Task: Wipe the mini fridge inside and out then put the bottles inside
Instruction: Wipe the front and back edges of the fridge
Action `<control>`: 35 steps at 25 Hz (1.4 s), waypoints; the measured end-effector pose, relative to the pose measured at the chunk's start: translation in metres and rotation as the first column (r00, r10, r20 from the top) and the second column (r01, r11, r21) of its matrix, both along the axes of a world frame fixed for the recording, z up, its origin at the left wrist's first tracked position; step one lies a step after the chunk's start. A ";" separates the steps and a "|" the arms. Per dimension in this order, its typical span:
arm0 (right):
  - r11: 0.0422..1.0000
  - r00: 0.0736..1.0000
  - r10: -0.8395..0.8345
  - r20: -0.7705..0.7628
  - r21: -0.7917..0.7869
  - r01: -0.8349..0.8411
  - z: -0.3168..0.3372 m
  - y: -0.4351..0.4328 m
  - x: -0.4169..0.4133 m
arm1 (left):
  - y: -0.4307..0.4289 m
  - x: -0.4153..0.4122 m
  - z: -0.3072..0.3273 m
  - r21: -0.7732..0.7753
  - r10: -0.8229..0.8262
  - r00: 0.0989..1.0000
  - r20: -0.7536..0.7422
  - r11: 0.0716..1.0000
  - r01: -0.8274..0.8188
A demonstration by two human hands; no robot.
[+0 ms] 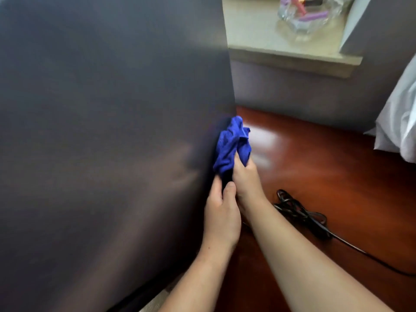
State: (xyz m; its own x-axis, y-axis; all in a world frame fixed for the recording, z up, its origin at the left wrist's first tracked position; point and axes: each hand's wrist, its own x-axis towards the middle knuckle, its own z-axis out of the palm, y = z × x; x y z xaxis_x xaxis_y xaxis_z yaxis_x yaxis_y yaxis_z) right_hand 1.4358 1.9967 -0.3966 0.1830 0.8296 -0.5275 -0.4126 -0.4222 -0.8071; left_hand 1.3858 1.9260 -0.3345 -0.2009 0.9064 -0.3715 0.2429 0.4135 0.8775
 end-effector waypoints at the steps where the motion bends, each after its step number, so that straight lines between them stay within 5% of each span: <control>1: 0.998 0.999 0.031 -0.037 -0.052 -0.033 -0.021 -0.013 -0.005 | -0.009 -0.003 -0.017 -0.050 0.012 1.000 -0.016 0.999 -0.013; 7: 0.991 0.983 0.007 -0.186 -0.132 -0.032 -0.022 -0.022 -0.004 | -0.020 -0.005 -0.029 -0.158 0.005 0.999 0.044 0.987 0.002; 11: 0.994 0.999 -0.015 0.033 0.107 0.011 0.065 0.020 0.019 | 0.019 0.013 0.046 0.073 -0.030 0.995 0.097 0.997 0.023; 16: 0.875 0.961 -0.146 0.237 0.485 0.013 0.213 0.034 0.023 | 0.028 0.013 0.152 0.435 -0.073 0.975 0.209 0.900 -0.025; 22: 0.799 0.939 -0.187 0.289 0.601 -0.026 0.286 0.025 0.015 | 0.020 0.001 0.215 0.519 -0.115 0.950 0.290 0.853 -0.055; 28: 0.840 0.944 -0.230 0.235 0.538 0.071 0.242 0.044 0.016 | 0.039 0.005 0.179 0.467 -0.109 0.961 0.252 0.884 -0.022; 35: 0.959 0.970 -0.150 0.192 0.269 0.095 0.084 0.079 0.031 | 0.074 0.020 0.053 0.067 -0.077 0.997 0.020 0.995 0.075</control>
